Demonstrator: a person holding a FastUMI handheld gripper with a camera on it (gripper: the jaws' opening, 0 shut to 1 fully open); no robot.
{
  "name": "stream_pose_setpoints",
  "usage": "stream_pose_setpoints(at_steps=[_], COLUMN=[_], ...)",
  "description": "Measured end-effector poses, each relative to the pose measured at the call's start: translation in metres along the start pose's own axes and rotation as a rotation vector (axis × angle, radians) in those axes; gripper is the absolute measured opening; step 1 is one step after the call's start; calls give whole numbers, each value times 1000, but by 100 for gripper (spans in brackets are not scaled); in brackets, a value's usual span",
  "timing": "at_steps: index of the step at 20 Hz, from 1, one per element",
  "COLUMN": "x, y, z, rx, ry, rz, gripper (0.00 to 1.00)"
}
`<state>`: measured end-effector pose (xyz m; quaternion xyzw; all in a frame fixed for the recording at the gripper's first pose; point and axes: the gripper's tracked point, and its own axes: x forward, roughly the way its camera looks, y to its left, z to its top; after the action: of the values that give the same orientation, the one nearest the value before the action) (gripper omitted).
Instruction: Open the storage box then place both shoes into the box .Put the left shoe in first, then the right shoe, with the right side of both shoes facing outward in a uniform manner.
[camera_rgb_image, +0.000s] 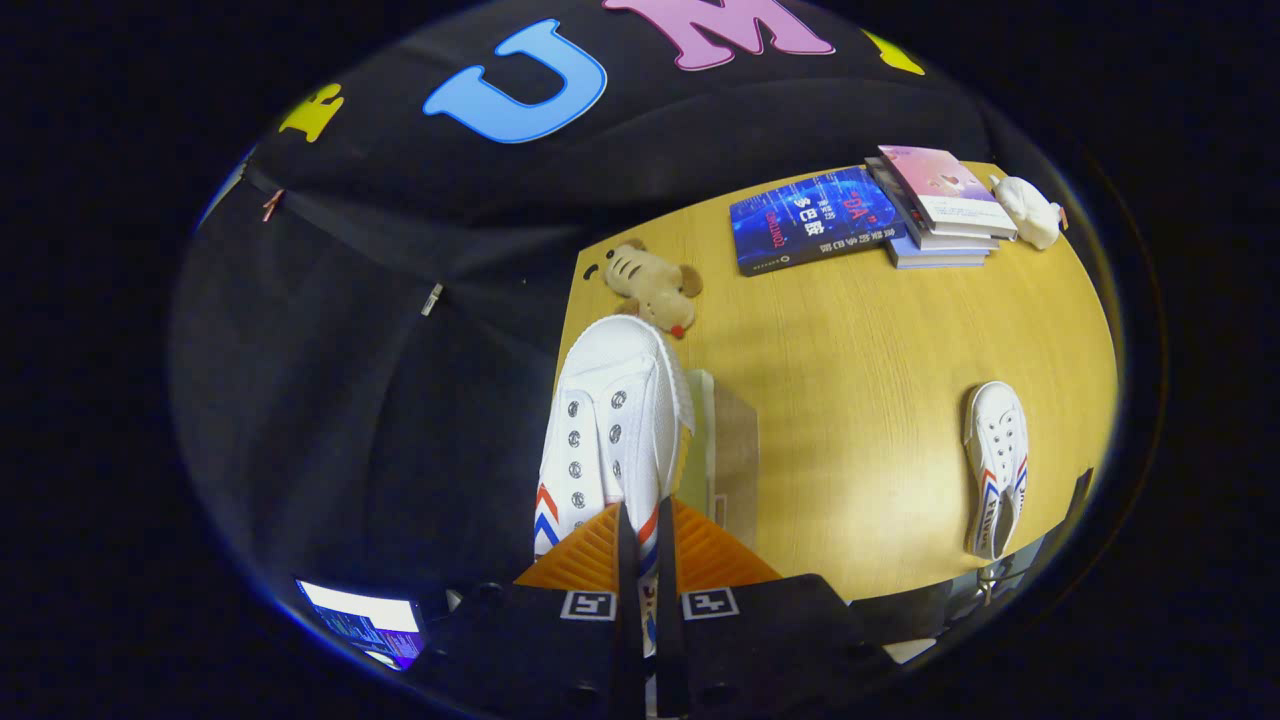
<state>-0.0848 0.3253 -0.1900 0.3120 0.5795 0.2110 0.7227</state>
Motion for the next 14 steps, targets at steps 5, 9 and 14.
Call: stream_pose_setpoints(at_steps=[5,9,14], x=[46,77,108], y=[22,27,25], z=[-26,-40,-50], rx=[1,-25,-9], ry=[93,142,192], rz=[-39,-78,-115], gripper=[9,9,9])
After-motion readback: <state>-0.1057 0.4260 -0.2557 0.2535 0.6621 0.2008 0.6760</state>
